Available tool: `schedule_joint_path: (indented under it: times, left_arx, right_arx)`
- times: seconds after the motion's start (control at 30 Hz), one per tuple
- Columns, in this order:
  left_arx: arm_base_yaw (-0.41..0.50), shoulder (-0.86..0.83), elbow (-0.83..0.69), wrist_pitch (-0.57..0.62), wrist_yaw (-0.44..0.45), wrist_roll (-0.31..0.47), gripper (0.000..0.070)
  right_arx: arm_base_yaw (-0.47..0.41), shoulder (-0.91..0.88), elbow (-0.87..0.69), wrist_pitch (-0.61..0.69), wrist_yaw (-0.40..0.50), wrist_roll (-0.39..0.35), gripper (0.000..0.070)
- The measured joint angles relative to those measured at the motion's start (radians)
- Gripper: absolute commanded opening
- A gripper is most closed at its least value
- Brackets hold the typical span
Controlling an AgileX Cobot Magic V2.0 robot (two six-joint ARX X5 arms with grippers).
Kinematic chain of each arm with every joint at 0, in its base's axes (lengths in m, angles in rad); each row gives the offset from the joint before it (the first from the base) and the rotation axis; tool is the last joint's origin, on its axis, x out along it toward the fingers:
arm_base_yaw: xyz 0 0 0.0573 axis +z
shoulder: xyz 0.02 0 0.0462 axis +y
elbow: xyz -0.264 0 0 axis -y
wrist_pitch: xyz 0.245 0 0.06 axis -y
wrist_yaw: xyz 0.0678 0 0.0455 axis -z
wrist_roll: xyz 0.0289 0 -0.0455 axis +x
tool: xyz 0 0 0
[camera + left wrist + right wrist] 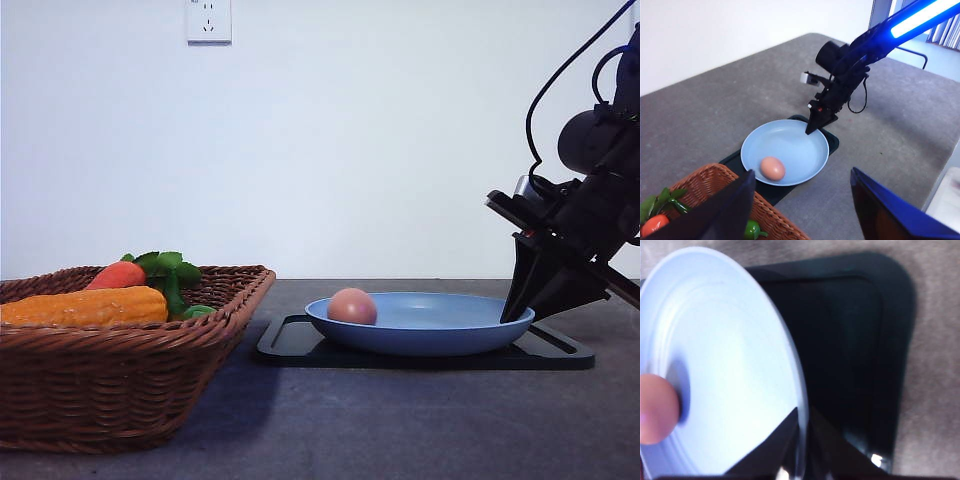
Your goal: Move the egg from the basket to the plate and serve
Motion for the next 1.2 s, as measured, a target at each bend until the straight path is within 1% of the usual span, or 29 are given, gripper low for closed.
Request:
schedule_joint_path:
  times: [0.07,0.17,0.37,0.47,0.5,0.57,0.63,0.67,0.73,0.77,0.83,0.9,0.97,1.1,1.2]
  left_arx:
    - [0.0,0.003,0.0,0.0,0.0,-0.001,0.0391]
    - [0.0,0.007,0.0,0.001,0.0,-0.001,0.0391]
    - [0.0,0.025,0.0,0.002,0.0,-0.002,0.0389]
    - [0.0,0.039,0.0,0.003,0.0,-0.003,0.037]
    - [0.0,0.046,0.0,0.005,-0.001,-0.003,0.0358]
    - [0.0,0.067,0.0,0.013,-0.014,-0.001,0.0314]
    - [0.0,0.094,0.0,0.028,-0.054,0.002,0.0233]
    - [0.002,0.107,0.0,0.034,-0.076,0.006,0.0189]
    - [0.011,0.144,0.0,0.04,-0.118,0.025,0.0072]
    - [0.016,0.163,0.0,0.04,-0.132,0.037,0.0026]
    - [0.038,0.212,0.0,0.04,-0.147,0.07,0.0]
    - [0.072,0.262,0.0,0.04,-0.154,0.097,0.0]
    - [0.117,0.31,0.0,0.041,-0.154,0.107,0.0]
    - [0.24,0.406,0.0,0.048,-0.154,0.107,0.0]
    - [0.344,0.449,0.0,0.063,-0.136,0.092,0.0]
  right_arx:
    - [0.0,0.0,0.0,0.003,0.002,0.0,0.026]
    - [-0.002,0.0,0.001,0.024,0.002,0.001,0.0261]
    - [-0.033,-0.019,0.002,0.043,0.004,-0.005,0.026]
    - [-0.061,-0.072,0.002,0.046,0.005,-0.021,0.0254]
    - [-0.069,-0.095,0.002,0.047,0.005,-0.027,0.0236]
    - [-0.087,-0.152,0.002,0.047,0.004,-0.035,0.0177]
    - [-0.098,-0.204,0.002,0.044,0.005,-0.037,0.0108]
    - [-0.1,-0.229,0.002,0.042,0.006,-0.039,0.0078]
    - [-0.098,-0.287,0.002,0.021,0.007,-0.049,0.0021]
    - [-0.096,-0.315,0.002,0.008,0.007,-0.056,0.0]
    - [-0.084,-0.376,0.002,-0.022,0.01,-0.07,0.0]
    - [-0.059,-0.435,0.002,-0.056,0.033,-0.086,0.0]
    - [-0.022,-0.484,0.002,-0.09,0.069,-0.099,0.0]
    - [0.075,-0.558,0.002,-0.172,0.175,-0.134,0.0]
    - [0.156,-0.618,-0.008,-0.195,0.294,-0.157,0.0]
